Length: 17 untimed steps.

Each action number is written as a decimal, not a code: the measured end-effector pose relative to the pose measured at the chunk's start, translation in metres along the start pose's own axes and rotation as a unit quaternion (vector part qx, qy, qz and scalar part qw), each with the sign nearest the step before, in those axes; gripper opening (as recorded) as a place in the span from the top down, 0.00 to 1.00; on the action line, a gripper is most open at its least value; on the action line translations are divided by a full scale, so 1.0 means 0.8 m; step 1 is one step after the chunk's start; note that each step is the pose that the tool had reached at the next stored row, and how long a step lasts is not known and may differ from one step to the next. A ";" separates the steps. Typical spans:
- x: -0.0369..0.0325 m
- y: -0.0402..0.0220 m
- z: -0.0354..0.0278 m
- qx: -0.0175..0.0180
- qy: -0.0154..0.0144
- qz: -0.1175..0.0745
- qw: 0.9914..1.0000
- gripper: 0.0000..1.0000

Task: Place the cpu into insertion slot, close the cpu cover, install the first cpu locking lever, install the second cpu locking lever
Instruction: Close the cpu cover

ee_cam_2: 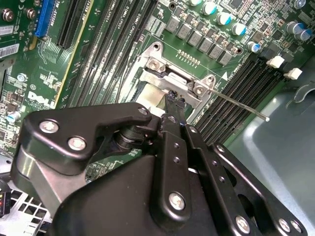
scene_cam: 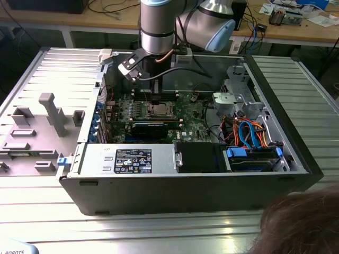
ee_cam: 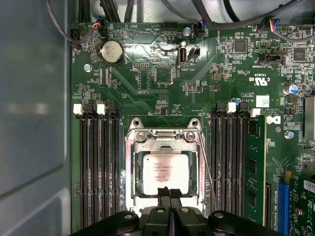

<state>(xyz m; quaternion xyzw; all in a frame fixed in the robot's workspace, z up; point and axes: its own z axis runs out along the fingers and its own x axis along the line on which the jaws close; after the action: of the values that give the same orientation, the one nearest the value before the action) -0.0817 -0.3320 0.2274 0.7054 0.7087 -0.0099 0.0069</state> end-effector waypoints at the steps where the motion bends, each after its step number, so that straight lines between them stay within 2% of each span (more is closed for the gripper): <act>1: 0.0000 -0.0005 0.0002 0.000 0.000 0.000 1.000 0.89; 17: 0.0002 -0.0090 0.0035 0.000 0.000 0.000 1.000 0.89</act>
<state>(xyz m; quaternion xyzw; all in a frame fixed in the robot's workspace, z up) -0.0889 -0.3320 0.2246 0.7054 0.7087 -0.0099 0.0069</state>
